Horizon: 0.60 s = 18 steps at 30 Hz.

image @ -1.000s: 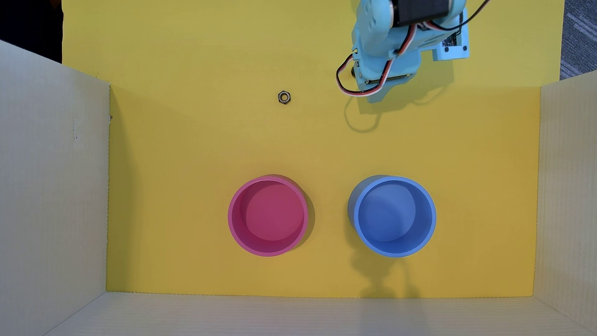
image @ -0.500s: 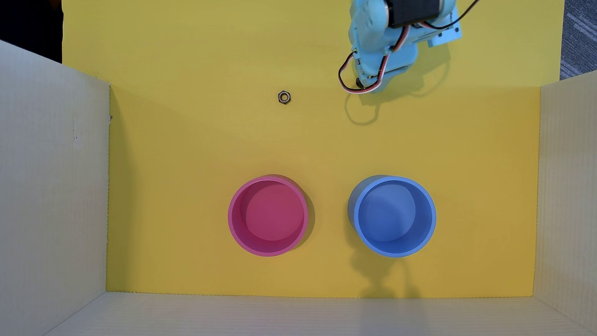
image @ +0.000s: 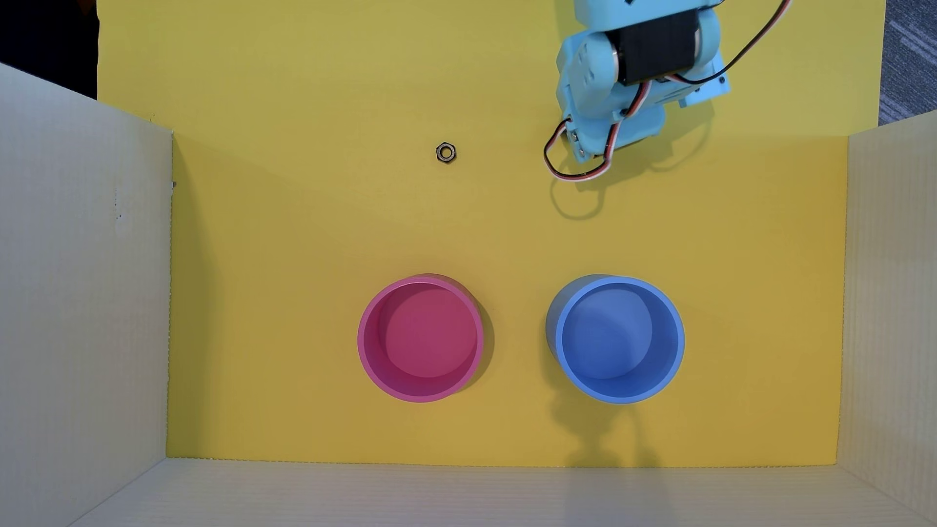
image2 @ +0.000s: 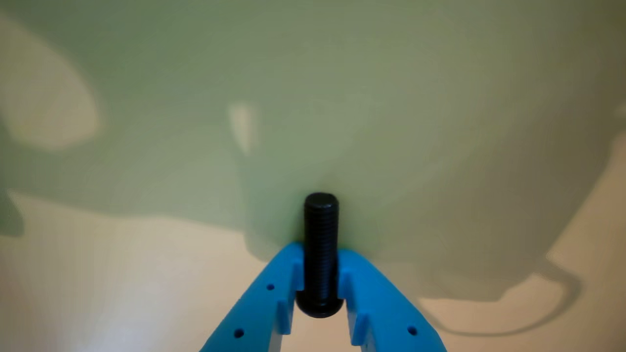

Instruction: Pick up the bolt and place it in the pink box

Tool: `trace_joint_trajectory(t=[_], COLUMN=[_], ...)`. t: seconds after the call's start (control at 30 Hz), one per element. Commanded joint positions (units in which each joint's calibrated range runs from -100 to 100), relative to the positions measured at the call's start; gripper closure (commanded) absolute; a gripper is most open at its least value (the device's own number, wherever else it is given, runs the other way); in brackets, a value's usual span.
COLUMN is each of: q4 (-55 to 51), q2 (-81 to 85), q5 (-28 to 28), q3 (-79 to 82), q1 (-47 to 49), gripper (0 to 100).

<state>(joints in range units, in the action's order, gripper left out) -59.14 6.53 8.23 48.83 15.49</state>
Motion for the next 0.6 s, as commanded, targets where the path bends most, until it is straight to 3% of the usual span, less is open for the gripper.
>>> trace_joint_trajectory(t=[0.0,0.3,0.57], q4=[-0.5,-0.7,-6.5], q2=[-2.4,-1.8,8.5], q5=[-0.1,-0.2,-1.8], q3=[0.9,-2.7,-16.5], q1=[0.0,-0.9,-9.5], gripper=[99,99,99])
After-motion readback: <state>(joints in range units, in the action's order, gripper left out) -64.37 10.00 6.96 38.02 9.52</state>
